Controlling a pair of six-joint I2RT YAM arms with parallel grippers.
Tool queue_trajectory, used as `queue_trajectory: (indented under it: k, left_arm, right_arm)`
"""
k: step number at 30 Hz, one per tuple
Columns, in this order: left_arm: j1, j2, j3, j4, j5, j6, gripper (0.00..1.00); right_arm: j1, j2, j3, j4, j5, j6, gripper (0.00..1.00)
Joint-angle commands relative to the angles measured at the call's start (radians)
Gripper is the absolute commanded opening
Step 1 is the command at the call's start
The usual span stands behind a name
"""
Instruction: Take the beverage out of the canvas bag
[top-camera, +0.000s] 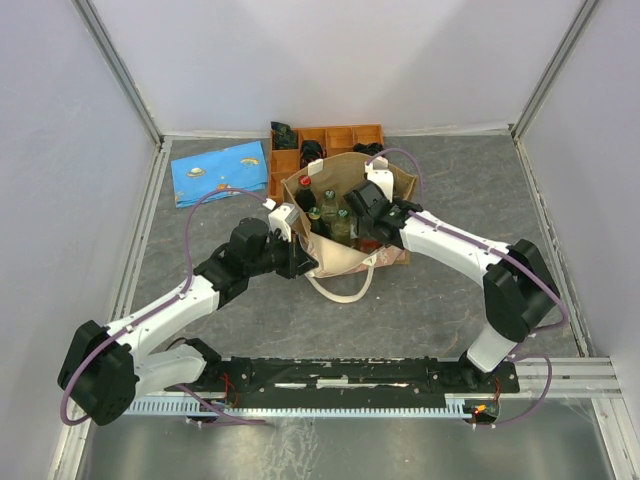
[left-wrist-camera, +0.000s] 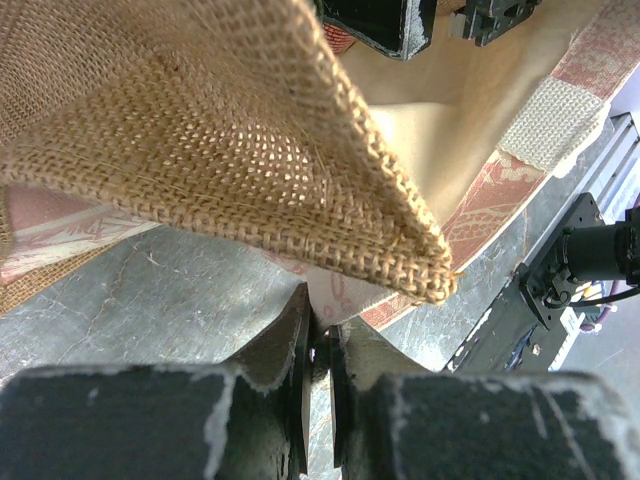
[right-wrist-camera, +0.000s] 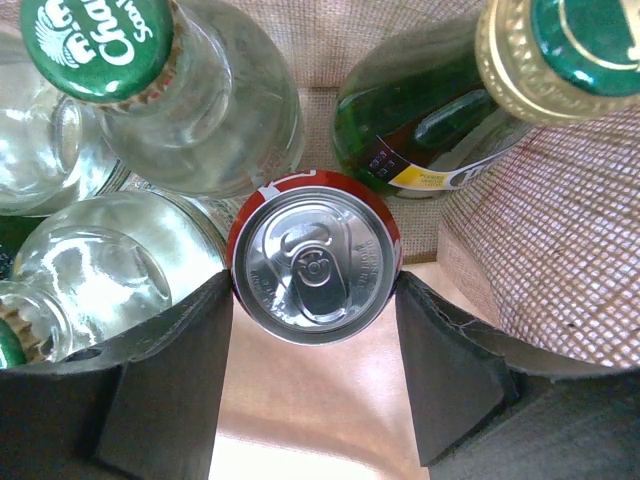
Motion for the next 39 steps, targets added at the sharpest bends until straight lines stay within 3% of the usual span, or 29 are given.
queue_trajectory:
  k: [1, 11, 22, 32, 39]
  left_arm:
    - [-0.012, 0.015, 0.004, -0.110, 0.006, 0.044, 0.03]
    - [-0.013, 0.024, 0.008, -0.100, 0.005, 0.045, 0.03]
    - [-0.014, 0.023, 0.009, -0.098, 0.002, 0.044, 0.03]
    - [-0.013, 0.020, 0.002, -0.098, 0.005, 0.041, 0.03]
    - [-0.012, 0.019, 0.002, -0.105, 0.008, 0.046, 0.03]
  right_arm:
    - [-0.023, -0.025, -0.007, -0.004, 0.012, -0.006, 0.00]
    - [-0.015, -0.178, 0.144, -0.015, 0.062, -0.161, 0.00]
    - [-0.010, -0.185, 0.154, -0.083, 0.004, -0.127, 0.02]
    - [-0.009, -0.120, 0.136, -0.211, 0.014, 0.121, 0.56]
    - [-0.009, -0.068, 0.139, -0.215, 0.023, 0.194, 0.76]
